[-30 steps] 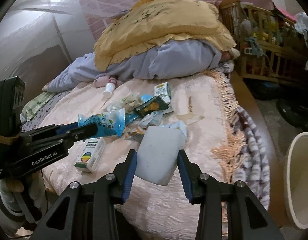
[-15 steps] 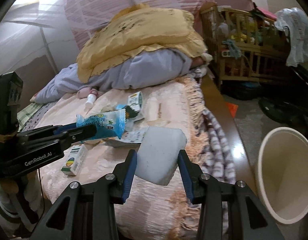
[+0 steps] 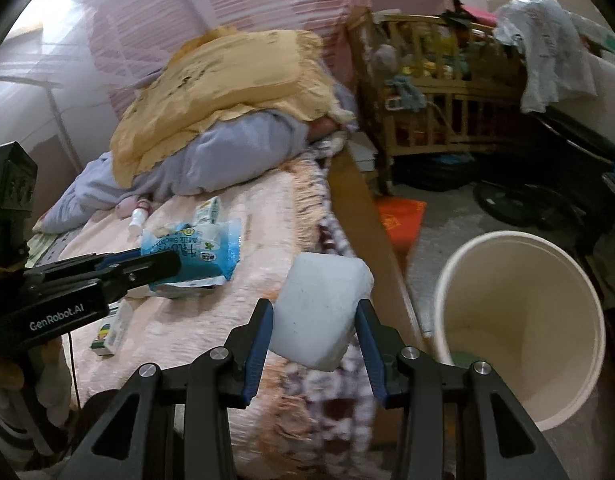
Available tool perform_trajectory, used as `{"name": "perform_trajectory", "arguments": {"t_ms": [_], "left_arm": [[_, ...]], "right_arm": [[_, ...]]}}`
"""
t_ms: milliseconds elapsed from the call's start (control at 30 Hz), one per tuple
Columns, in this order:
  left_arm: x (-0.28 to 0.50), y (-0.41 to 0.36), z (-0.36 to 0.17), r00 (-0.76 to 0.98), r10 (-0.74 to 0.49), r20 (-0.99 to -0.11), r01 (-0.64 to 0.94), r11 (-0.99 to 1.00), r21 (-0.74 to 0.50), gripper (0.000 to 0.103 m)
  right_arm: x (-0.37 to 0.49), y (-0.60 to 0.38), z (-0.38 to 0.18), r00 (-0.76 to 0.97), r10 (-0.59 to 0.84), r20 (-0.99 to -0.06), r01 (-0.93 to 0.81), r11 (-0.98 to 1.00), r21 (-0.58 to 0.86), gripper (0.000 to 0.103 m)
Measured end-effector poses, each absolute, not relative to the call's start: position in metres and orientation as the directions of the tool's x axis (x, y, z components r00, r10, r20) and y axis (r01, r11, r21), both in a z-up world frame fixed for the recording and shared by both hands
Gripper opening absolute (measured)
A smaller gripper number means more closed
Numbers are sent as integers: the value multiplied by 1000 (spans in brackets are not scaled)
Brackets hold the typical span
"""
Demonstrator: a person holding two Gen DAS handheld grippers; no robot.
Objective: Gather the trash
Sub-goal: 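Carry wrapper and foam block to the bucket and open both tools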
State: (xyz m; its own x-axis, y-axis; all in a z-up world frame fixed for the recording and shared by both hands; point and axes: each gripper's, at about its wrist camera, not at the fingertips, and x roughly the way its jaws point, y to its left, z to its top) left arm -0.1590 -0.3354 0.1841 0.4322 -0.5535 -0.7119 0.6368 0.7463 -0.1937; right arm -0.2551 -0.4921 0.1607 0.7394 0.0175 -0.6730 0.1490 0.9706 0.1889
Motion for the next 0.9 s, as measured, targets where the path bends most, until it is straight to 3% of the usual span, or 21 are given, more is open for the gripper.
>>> {"name": "perform_trajectory", "arguments": {"t_ms": [900], "left_arm": [[-167, -461, 166, 299, -624, -722, 737, 631, -241, 21]], "right_arm": [[-303, -610, 141, 710, -140, -690, 394, 891, 225, 43]]}}
